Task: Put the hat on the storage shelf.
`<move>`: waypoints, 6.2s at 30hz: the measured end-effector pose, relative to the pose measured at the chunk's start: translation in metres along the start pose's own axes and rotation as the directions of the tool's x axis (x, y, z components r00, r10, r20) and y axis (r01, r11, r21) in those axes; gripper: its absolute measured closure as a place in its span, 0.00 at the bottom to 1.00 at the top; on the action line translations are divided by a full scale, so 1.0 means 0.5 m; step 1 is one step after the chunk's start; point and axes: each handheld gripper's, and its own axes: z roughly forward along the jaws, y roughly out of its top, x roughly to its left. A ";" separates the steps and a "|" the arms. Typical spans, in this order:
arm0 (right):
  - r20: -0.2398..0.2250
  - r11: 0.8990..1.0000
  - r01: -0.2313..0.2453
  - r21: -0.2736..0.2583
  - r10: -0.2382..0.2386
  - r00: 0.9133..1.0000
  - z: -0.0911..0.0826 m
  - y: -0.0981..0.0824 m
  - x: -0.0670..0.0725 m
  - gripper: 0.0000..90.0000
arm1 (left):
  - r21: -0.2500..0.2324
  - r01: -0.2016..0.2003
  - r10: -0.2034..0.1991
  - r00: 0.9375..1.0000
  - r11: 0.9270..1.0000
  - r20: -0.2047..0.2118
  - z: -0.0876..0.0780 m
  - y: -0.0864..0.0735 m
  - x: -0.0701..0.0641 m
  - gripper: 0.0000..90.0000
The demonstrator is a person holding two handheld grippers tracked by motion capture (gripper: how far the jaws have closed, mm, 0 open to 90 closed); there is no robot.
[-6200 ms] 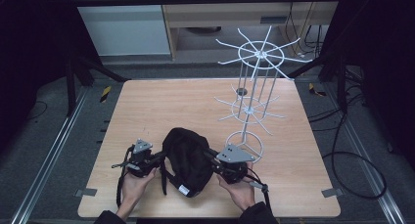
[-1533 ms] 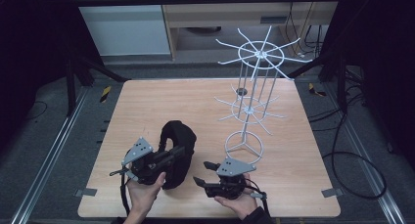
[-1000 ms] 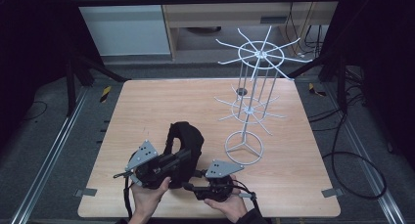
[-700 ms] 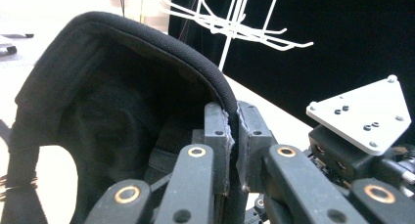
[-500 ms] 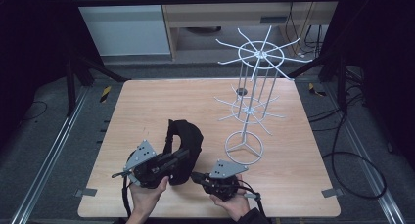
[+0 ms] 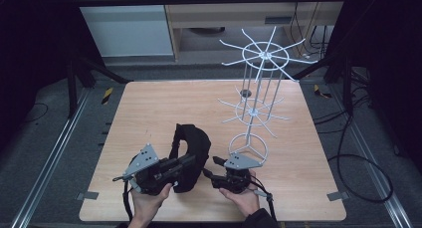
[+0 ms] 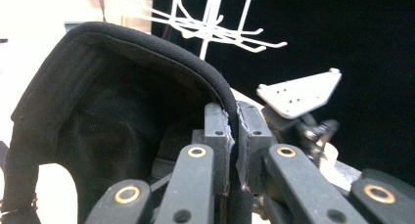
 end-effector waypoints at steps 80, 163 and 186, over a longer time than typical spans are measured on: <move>0.103 0.978 0.149 0.146 -0.165 0.981 -0.041 0.011 0.012 0.59 | 0.315 0.298 -0.015 0.748 0.901 -0.664 -0.132 -0.171 0.279 0.70; 0.124 0.968 0.130 0.216 -0.159 0.979 -0.091 -0.039 -0.027 0.56 | 0.439 -0.019 0.177 0.929 0.899 -0.323 -0.069 -0.140 0.347 0.35; 0.144 0.971 0.124 0.203 -0.155 0.977 -0.104 -0.037 -0.032 0.59 | 0.433 0.122 0.035 0.941 0.893 -0.337 -0.090 -0.158 0.259 0.93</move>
